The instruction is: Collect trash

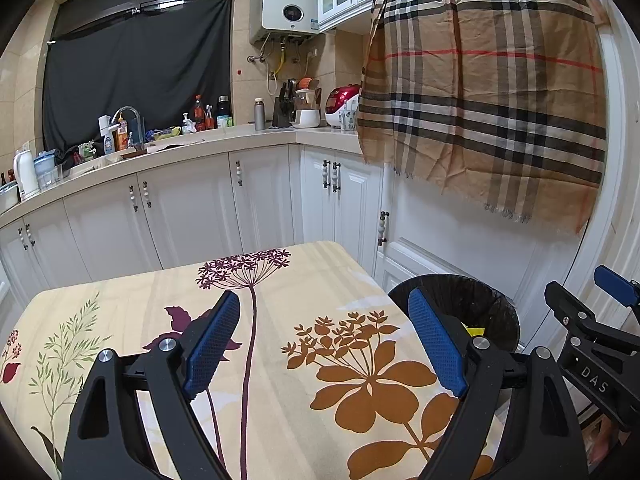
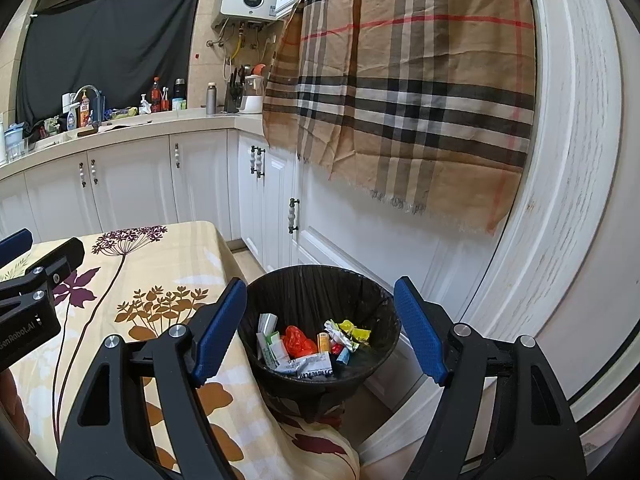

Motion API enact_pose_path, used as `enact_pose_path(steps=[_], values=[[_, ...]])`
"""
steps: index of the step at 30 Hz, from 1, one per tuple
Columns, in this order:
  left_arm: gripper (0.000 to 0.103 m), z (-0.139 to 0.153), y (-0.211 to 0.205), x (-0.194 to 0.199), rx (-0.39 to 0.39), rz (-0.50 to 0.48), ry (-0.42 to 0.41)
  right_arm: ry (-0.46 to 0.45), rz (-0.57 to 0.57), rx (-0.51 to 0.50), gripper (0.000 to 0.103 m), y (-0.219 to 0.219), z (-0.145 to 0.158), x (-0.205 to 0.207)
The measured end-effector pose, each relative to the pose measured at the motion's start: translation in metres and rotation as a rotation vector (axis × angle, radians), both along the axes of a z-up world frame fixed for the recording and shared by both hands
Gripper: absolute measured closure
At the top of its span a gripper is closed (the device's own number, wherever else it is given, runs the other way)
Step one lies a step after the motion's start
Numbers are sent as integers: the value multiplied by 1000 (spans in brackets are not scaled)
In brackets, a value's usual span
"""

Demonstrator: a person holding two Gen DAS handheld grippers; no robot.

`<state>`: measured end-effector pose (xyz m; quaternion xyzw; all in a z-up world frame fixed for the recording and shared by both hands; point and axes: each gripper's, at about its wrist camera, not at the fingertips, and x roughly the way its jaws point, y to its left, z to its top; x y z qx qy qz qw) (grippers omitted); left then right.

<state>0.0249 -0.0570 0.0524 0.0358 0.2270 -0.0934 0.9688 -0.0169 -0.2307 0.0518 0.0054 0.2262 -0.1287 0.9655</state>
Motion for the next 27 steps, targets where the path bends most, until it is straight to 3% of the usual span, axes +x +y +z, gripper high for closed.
enact_pose_path(steps=[27], values=[[20,-3,0,2,-1,-3,8,4,1,1,29,0,-1,2]])
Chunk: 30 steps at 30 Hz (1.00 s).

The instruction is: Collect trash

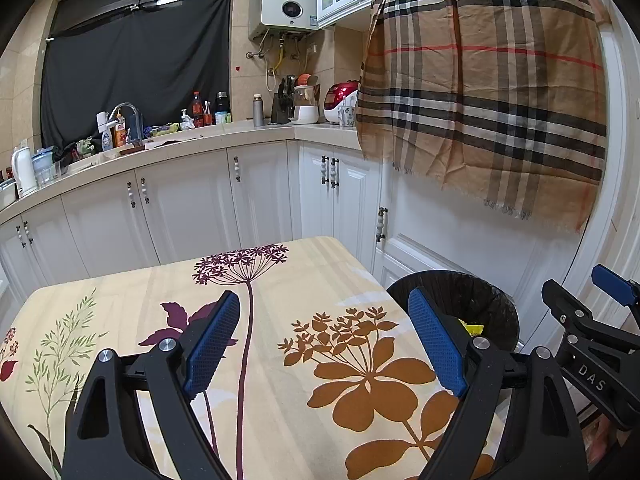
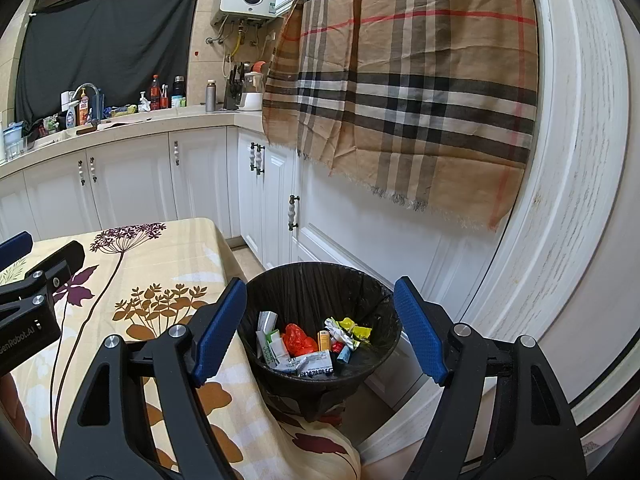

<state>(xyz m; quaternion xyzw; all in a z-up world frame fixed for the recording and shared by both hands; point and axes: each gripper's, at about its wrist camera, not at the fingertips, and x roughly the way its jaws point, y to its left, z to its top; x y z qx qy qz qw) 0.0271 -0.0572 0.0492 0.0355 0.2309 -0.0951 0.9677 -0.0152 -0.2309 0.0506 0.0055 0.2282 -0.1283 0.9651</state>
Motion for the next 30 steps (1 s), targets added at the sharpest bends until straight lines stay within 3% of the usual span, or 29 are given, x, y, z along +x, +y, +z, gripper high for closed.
enact_pose_path(steps=[30], values=[[20,-8,-4,4,8,-7,18,4,1,2,29,0,-4,1]])
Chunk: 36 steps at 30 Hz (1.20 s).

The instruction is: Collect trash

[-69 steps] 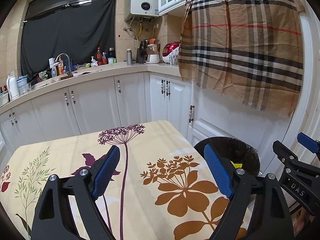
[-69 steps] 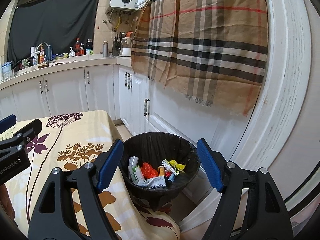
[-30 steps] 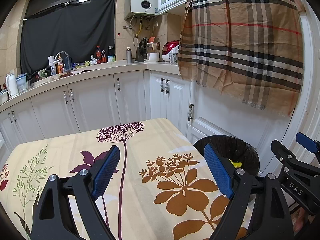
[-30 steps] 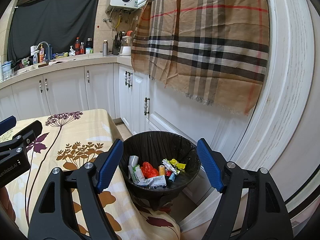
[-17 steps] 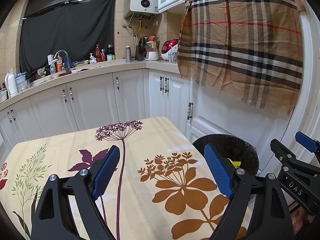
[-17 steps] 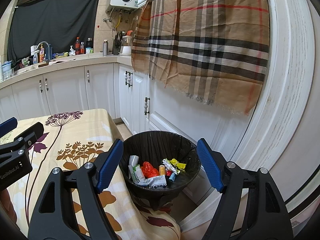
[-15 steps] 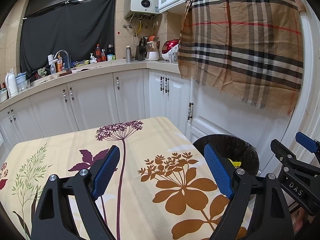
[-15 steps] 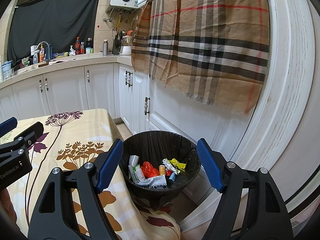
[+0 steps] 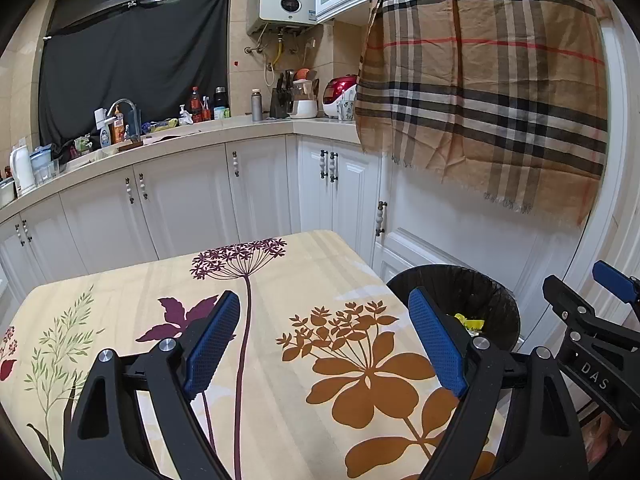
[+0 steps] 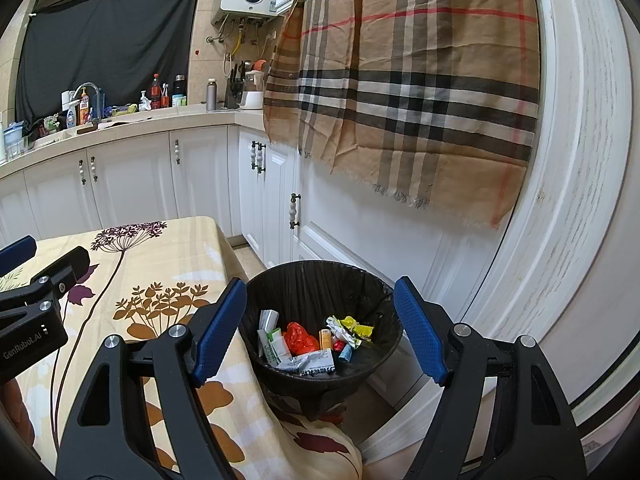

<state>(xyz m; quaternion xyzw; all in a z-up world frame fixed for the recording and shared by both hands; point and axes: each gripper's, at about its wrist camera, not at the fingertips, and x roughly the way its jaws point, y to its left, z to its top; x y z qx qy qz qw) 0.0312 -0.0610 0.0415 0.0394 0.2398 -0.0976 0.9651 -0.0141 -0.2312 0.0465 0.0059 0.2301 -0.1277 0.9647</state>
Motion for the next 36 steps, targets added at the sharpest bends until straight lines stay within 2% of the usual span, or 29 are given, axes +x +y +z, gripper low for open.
enact_pose_path(steps=[25,30,36], values=[[17,0,-1,0,-24,-40,21,3,-1,1,29,0,-1,1],[17,2,-2,1,-9,-32,18,7,3,2,29,0,-3,1],[17,-7,9,11,14,-5,76,13,24,3,26,7,-8,4]])
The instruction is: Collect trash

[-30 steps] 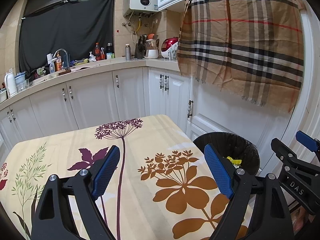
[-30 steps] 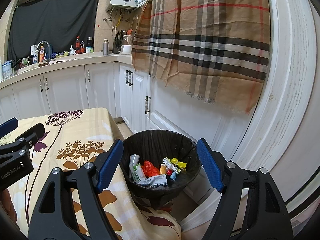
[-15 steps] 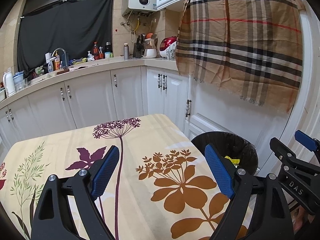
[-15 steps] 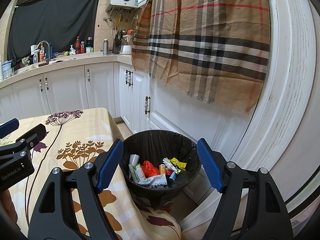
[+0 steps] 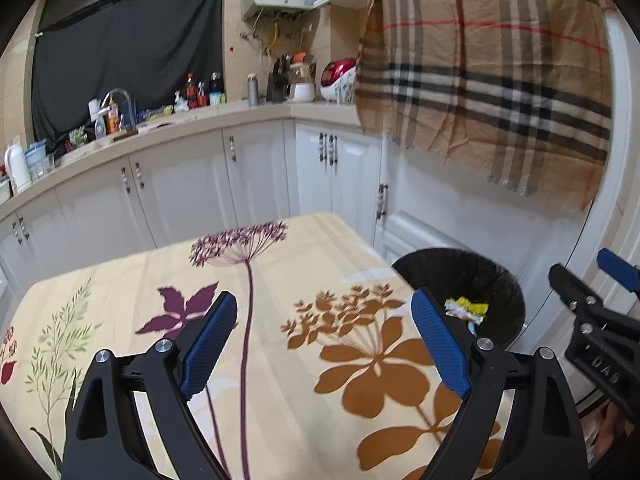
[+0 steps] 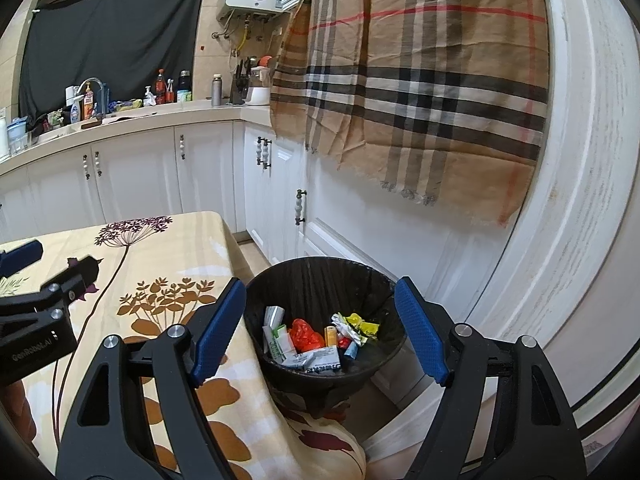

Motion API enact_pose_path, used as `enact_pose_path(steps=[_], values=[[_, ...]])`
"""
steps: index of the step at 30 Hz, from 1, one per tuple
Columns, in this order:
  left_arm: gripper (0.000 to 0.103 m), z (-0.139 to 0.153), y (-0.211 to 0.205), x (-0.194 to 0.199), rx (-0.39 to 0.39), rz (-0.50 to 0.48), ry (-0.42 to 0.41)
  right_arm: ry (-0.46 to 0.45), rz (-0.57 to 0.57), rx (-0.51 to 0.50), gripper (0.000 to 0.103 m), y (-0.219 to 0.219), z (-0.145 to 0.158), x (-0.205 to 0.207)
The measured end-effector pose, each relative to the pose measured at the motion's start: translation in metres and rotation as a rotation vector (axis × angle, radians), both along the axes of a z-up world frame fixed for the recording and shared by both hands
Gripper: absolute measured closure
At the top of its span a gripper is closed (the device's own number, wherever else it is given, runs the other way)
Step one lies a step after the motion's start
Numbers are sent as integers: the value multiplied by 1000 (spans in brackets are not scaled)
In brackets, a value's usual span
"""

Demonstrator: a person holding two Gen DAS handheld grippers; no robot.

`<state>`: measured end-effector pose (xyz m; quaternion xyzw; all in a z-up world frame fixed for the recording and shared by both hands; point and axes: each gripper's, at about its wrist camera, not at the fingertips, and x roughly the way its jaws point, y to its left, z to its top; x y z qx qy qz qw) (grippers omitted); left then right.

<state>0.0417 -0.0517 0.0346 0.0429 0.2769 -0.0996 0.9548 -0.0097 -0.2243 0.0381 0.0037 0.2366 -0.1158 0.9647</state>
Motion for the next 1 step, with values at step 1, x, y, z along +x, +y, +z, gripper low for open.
enact_pose_path(steps=[1], values=[[17,-3,6,1,-3,12,14,1,5,0,24,2,0,1]])
